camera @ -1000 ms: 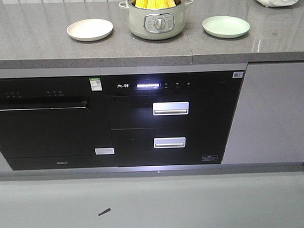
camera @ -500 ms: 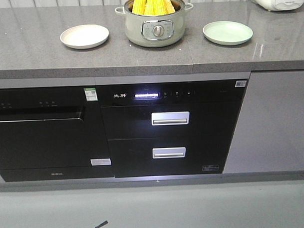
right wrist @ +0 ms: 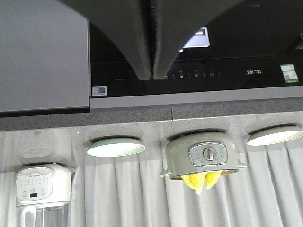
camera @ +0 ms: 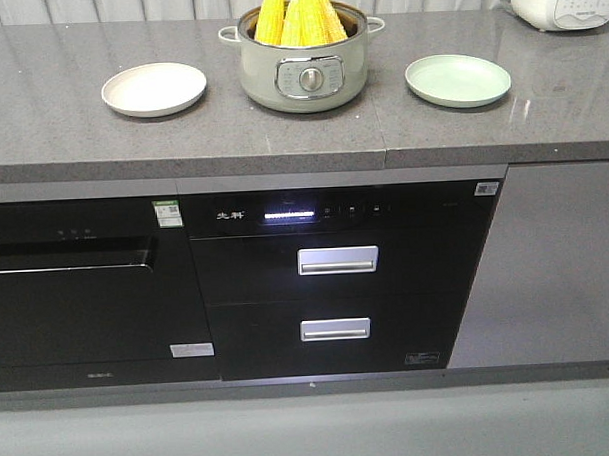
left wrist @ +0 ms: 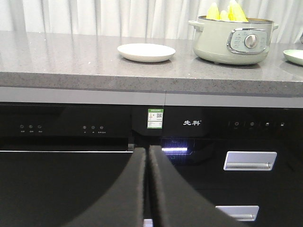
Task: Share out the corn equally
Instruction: 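Drive the base toward the counter with the pot and plates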
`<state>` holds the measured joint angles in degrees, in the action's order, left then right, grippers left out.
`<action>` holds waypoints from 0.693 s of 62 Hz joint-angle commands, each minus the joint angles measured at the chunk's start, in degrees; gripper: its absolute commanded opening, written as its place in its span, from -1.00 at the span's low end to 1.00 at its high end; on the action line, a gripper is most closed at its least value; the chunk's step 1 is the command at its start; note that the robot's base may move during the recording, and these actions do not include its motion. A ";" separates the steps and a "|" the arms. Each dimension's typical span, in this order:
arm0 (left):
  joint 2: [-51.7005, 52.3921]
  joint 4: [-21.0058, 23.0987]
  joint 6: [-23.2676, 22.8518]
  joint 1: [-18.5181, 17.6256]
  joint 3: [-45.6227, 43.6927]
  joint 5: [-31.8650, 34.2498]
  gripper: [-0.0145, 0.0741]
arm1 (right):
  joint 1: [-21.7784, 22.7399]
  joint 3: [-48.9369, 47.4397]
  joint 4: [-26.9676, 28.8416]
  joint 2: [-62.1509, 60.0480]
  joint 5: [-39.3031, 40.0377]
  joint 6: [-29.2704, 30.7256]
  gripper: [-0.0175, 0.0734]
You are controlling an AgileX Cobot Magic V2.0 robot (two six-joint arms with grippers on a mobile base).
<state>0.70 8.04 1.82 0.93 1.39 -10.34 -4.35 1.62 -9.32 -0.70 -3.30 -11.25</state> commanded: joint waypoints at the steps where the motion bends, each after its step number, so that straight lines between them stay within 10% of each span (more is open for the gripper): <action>1: 0.21 0.59 0.12 -0.16 -1.60 4.00 -0.69 | 0.39 1.01 -0.24 -0.42 4.16 0.68 -0.63; 43: 0.21 0.59 0.12 -0.16 -1.60 4.00 -0.69 | 0.39 1.01 -0.24 -0.42 4.16 0.68 -0.63</action>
<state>0.70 8.04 1.82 0.93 1.39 -10.34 -4.35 1.62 -9.32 -0.70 -3.30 -11.25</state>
